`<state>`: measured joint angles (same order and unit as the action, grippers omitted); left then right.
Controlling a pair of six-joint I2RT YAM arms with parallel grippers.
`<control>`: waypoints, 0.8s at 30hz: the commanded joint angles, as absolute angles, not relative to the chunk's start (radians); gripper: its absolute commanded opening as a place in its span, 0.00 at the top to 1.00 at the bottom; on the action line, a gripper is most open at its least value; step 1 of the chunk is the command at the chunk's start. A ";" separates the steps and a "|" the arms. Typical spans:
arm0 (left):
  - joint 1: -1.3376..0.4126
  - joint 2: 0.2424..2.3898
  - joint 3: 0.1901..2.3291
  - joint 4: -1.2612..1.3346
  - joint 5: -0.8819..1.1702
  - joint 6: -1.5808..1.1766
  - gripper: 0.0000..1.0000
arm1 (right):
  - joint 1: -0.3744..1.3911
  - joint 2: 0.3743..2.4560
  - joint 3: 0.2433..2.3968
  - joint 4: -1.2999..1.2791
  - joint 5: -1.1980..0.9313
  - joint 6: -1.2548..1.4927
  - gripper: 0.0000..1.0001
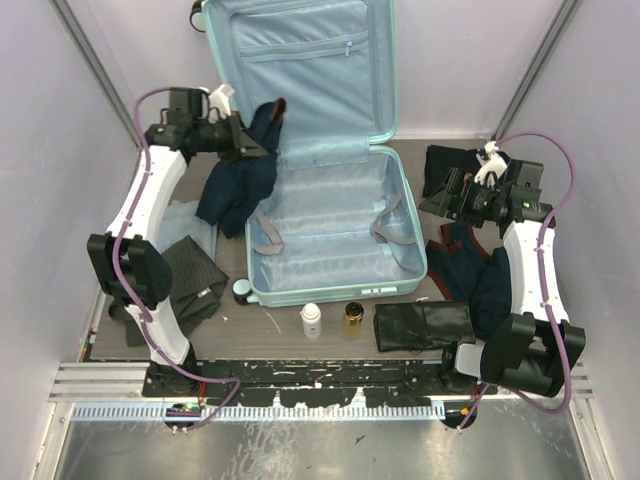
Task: Pack the luggage
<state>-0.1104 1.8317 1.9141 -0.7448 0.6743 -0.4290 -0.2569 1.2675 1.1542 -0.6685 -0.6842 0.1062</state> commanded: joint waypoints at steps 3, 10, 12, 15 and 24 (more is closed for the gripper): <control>-0.292 1.814 1.910 -0.538 0.673 -0.476 1.00 | -0.250 1.277 1.204 -0.614 -0.733 0.164 0.00; -0.404 1.919 1.906 -0.467 0.545 -0.546 1.00 | -0.249 1.253 1.193 -0.627 -0.704 0.135 0.00; -0.429 1.948 1.907 -0.456 0.512 -0.573 1.00 | -0.249 1.249 1.195 -0.636 -0.695 0.122 0.00; -0.463 1.993 1.907 -0.436 0.474 -0.611 1.00 | -0.250 1.242 1.195 -0.649 -0.680 0.105 0.00; -0.533 2.137 1.922 -0.330 0.419 -0.749 1.00 | -0.249 1.215 1.188 -0.699 -0.636 0.044 0.00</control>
<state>-0.4866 2.1075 1.8847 -0.5049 0.3901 -0.6373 -0.2543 1.2644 1.1549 -0.6853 -0.6647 0.0883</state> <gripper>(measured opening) 0.180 0.999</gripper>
